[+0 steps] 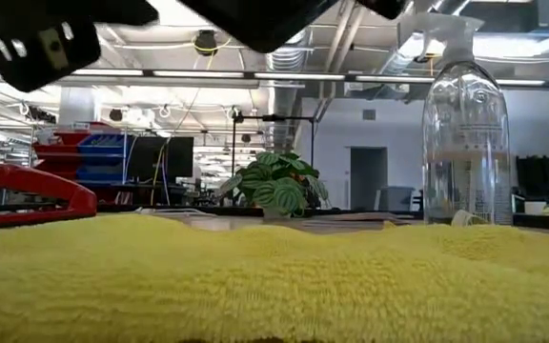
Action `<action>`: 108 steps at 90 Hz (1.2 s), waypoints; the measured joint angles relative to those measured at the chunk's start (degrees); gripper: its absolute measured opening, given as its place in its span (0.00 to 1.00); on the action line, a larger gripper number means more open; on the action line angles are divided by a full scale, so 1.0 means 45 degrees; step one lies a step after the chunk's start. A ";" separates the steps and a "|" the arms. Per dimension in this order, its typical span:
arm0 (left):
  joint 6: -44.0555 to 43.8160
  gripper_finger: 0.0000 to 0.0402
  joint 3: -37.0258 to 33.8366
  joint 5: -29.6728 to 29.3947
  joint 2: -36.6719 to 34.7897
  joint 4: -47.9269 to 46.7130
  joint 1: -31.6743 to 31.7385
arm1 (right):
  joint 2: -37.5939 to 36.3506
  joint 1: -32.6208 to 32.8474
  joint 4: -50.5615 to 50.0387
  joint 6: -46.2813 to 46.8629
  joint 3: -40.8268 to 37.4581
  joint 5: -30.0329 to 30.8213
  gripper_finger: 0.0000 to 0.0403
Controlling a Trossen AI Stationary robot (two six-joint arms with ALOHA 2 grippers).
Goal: Apply microfiber cloth
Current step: Wipe the front of the cellphone using the microfiber cloth
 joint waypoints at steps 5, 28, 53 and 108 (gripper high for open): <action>0.0192 0.39 0.0005 0.0096 -0.0219 -0.0010 0.0105 | 0.0074 -0.0064 -0.0118 -0.0125 -0.0015 -0.0371 0.04; 0.1530 0.39 0.0780 0.0787 -0.0203 -0.1862 0.0619 | 0.0600 -0.0331 -0.0317 -0.0759 0.0000 -0.0978 0.04; 0.3213 0.39 0.1329 0.0344 0.0948 -0.3418 0.0724 | 0.0715 -0.0647 -0.1172 -0.1029 -0.0024 -0.0774 0.04; 0.3987 0.45 0.1433 0.2118 0.4904 -0.0485 0.1585 | 0.0696 -0.0373 -0.2871 -0.0253 -0.0029 -0.0819 0.04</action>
